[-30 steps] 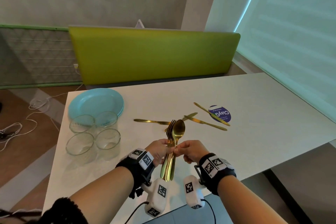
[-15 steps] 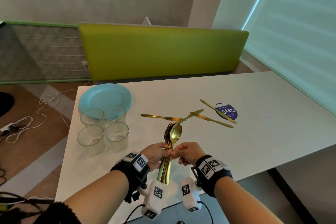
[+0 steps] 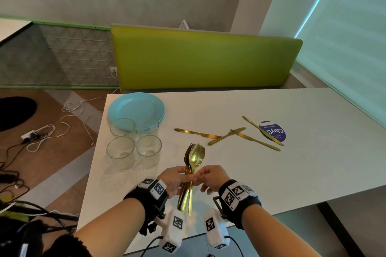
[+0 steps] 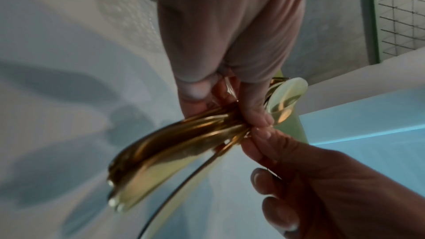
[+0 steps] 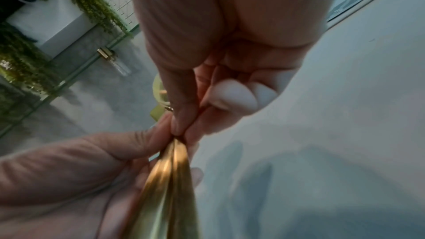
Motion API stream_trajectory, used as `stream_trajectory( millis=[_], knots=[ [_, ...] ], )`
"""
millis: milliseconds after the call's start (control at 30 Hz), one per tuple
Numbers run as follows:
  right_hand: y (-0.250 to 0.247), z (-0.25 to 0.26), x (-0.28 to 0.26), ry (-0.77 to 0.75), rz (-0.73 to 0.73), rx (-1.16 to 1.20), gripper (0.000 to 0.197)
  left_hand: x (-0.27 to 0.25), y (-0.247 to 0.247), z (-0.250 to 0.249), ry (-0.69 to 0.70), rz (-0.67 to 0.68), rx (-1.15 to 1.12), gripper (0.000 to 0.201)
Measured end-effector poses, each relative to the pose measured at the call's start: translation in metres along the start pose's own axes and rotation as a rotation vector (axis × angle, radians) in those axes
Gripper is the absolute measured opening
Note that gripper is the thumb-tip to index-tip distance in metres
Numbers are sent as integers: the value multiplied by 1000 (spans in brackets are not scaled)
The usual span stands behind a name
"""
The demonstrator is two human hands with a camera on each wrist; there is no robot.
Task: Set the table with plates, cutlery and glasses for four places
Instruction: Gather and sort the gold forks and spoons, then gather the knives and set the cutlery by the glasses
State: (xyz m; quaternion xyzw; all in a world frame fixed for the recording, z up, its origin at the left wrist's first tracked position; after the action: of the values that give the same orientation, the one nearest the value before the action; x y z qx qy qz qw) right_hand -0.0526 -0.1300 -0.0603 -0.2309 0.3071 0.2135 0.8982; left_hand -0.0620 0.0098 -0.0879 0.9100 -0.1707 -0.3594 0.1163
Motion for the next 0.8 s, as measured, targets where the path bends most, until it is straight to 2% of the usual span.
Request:
stream_trajectory(
  millis=[133,167,267,333,400,500,633,767,800],
  knots=[
    [11,4,4,42,29,-131,20,-7,-12,0,-35,-20,159,10],
    [13,5,5,54,40,-159,21,-8,-19,-1,-42,-47,282,8],
    [15,5,6,84,48,-252,23,-15,-39,-9,-95,-138,868,26],
    [12,4,5,101,36,-307,23,-23,-54,-12,-132,-177,1128,19],
    [7,0,4,127,20,-355,22,-27,-69,-11,-177,-180,1276,13],
    [0,-4,3,164,-7,-416,23,-35,-95,-3,-245,-170,1385,12],
    [-5,-4,2,206,-31,-500,25,-45,-112,2,-271,-187,1460,39],
    [-1,4,2,219,6,-620,13,-49,-121,8,-290,-169,1510,41],
    [0,6,3,213,13,-647,19,-50,-123,10,-292,-171,1516,42]
  ],
)
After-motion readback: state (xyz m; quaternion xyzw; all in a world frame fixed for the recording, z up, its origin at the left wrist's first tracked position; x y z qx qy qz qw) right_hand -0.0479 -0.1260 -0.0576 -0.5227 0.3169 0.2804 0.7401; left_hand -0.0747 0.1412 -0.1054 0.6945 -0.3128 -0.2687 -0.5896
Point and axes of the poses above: each hand's wrist, its own x-axis towards the middle knuckle, its own y-axis out of the palm, z = x × y, the point moved 2 cm from there along x, towards the middle knuckle, and after that the axes turned 11 degrees about z, right-handed, at the moved point
